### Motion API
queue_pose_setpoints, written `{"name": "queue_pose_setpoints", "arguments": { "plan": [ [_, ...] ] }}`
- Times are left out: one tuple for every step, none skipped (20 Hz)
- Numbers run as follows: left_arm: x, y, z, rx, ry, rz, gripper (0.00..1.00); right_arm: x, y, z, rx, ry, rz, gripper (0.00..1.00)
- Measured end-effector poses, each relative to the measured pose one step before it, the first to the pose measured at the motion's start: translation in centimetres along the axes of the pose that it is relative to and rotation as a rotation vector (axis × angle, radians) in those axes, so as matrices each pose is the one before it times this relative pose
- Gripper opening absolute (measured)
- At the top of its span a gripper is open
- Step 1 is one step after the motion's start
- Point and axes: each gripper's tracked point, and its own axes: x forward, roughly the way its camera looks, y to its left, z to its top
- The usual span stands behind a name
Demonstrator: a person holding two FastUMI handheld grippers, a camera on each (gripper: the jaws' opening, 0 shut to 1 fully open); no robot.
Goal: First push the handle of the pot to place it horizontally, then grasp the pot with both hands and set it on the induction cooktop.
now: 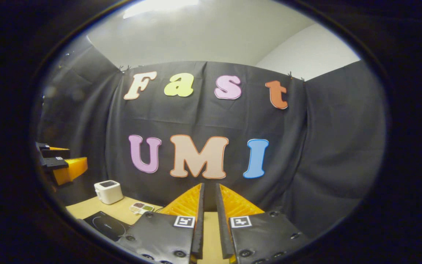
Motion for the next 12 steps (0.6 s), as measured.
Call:
{"name": "queue_pose_setpoints", "arguments": {
  "plan": [
    [-0.021, -0.019, 0.052, 0.00057, -0.00011, -0.00073, 0.95, -0.102, 0.323, -0.093, 0.00431, 0.00186, 0.0198, 0.21],
    [-0.017, 0.036, -0.089, 0.00133, 0.00033, -0.00049, 0.95, 0.741, -0.968, -0.882, -0.00604, 0.00517, -0.05957, 0.23],
    [-0.077, 0.002, 0.013, 0.00052, -0.00008, -0.00027, 0.95, 0.395, -0.75, -0.367, 0.01528, 0.0033, 0.00315, 0.16],
    [-0.085, 0.033, 0.031, 0.00096, -0.00041, 0.00159, 0.96, -1.439, 0.503, 0.224, 0.01781, 0.01357, 0.00766, 0.1],
    [0.022, 0.03, -0.012, 0.00046, 0.00003, -0.00023, 0.96, 0.172, 0.348, -0.425, 0.01499, 0.01344, 0.00468, 0.02],
    [-0.051, 0.059, -0.043, 0.00064, 0.00228, 0.00008, 0.96, 0.059, 0.023, -0.425, 0.01007, 0.01181, 0.00292, 0.0],
    [0.052, 0.063, -0.104, 0.00016, 0.00084, 0.00046, 0.95, 0.126, -0.155, -0.748, 0.00636, 0.01529, 0.00361, 0.12],
    [-0.015, 0.115, -0.01, -0.00032, 0.00121, 0.00113, 0.95, 0.101, 0.019, -0.717, 0.00504, 0.01643, 0.00609, 0.03],
    [0.008, 0.106, 0.049, -0.00033, 0.00048, 0.0024, 0.95, 0.024, 0.049, -0.99, 0.00321, 0.01506, 0.00659, 0.03],
    [-0.083, 0.115, 0.099, -0.00011, 0.00052, 0.0016, 0.95, 0.029, 0.216, -0.714, 0.00368, 0.01398, 0.01016, 0.03],
    [0.027, 0.139, -0.073, 0.00127, -0.00154, 0.00307, 0.95, 0.003, 0.291, -1.102, 0.0021, 0.01676, 0.0146, 0.02],
    [0.034, 0.198, -0.004, 0.00346, 0.0, 0.00302, 0.95, 0.003, 0.42, -1.276, -0.00165, 0.02171, 0.01712, 0.03]
  ]
}}
